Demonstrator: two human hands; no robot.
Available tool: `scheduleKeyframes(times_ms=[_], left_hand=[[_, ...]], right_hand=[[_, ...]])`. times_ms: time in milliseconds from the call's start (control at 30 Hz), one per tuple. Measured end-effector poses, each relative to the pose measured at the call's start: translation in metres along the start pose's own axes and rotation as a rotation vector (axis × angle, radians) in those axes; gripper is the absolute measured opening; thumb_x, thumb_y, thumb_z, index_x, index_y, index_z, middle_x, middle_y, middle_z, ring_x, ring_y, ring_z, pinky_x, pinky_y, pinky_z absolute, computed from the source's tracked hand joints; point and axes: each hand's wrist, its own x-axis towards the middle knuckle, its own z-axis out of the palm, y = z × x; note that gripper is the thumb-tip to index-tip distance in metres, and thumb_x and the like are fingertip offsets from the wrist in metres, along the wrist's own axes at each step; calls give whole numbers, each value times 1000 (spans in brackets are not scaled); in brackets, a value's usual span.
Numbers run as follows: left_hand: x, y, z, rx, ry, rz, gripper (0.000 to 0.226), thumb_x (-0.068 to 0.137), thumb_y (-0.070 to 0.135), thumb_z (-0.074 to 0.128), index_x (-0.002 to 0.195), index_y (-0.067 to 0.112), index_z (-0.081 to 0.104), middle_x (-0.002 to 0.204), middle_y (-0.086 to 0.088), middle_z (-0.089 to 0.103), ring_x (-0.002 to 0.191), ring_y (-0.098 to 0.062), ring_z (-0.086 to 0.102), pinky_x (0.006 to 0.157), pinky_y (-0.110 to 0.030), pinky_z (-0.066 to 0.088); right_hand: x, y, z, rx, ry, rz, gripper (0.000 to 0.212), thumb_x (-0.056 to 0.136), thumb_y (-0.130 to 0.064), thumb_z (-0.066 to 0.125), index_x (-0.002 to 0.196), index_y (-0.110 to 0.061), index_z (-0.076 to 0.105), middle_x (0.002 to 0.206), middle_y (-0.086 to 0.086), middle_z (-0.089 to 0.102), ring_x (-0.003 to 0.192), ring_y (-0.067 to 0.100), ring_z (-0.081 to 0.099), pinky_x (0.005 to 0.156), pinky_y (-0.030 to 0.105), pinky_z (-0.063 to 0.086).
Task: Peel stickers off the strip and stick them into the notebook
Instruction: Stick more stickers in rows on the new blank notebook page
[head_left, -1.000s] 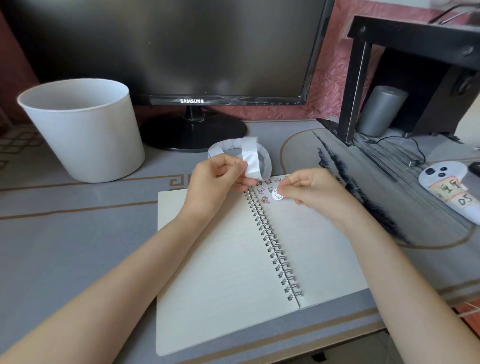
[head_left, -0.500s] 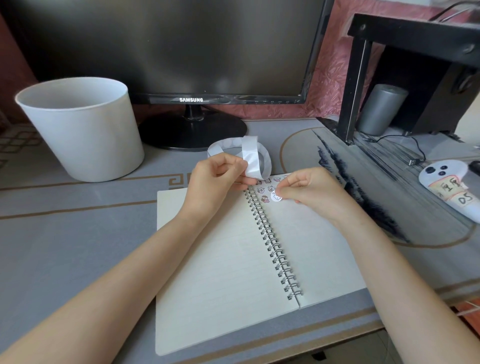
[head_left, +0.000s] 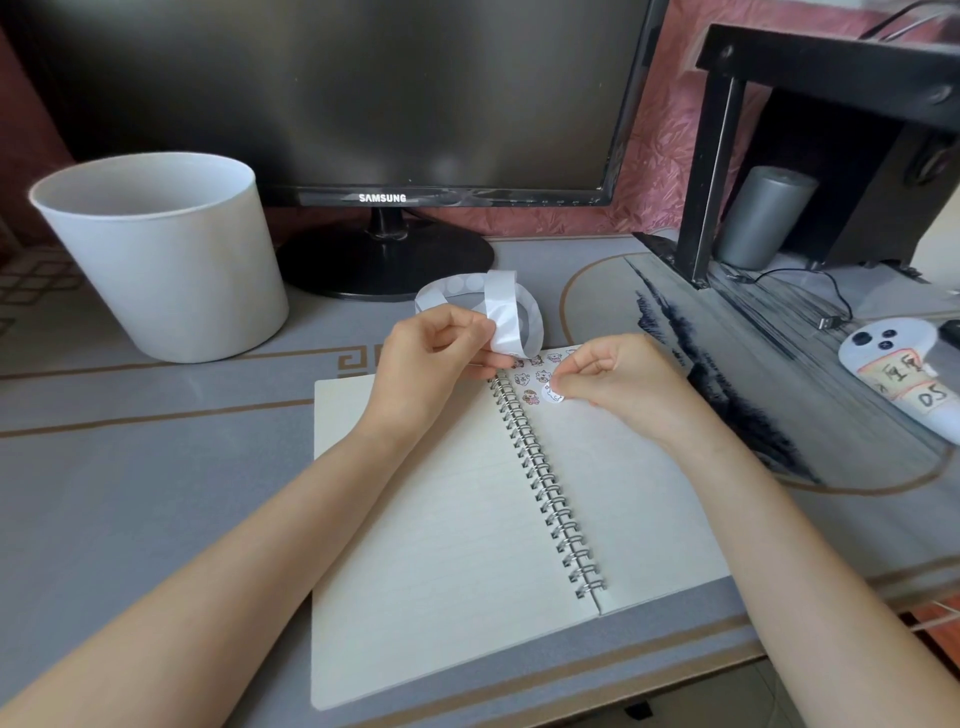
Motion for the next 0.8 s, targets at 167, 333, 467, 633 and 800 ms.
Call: scheduleKeyframes(times_ms=[167, 333, 467, 633, 800], left_hand=[[0, 0, 0, -2, -2, 0, 12, 94, 12, 56, 85, 7, 62, 77, -10, 73, 78, -21, 73, 72, -26, 57], [1, -1, 0, -4, 1, 0, 13, 94, 12, 56, 83, 8, 61, 76, -10, 73, 78, -21, 73, 72, -25, 57], [0, -1, 0, -9, -1, -2, 12, 94, 11, 56, 84, 7, 61, 76, -9, 73, 77, -21, 73, 70, -24, 57], [1, -1, 0, -8, 1, 0, 12, 94, 11, 56, 85, 6, 61, 76, -10, 73, 77, -21, 73, 71, -25, 57], [1, -1, -1, 2, 1, -4, 12, 94, 11, 56, 86, 4, 61, 76, -9, 72, 77, -21, 73, 74, -28, 58]], right_hand=[[-1, -1, 0, -15, 6, -1, 5, 77, -12, 72, 82, -10, 72, 69, -3, 65, 62, 7, 55, 59, 22, 39], [-1, -2, 1, -32, 10, -5, 4, 77, -12, 72, 80, -12, 72, 67, -5, 64, 59, 5, 54, 54, 17, 38], [-1, -2, 1, -74, 26, -6, 3, 76, -14, 72, 76, -16, 71, 64, -9, 62, 54, 3, 51, 43, 9, 34], [1, -1, 3, -115, 48, -11, 9, 74, -17, 73, 68, -21, 67, 61, -11, 60, 53, 1, 51, 47, 14, 36], [1, 0, 4, -150, 62, -27, 10, 74, -21, 74, 68, -20, 67, 60, -11, 59, 53, 3, 51, 52, 21, 36]])
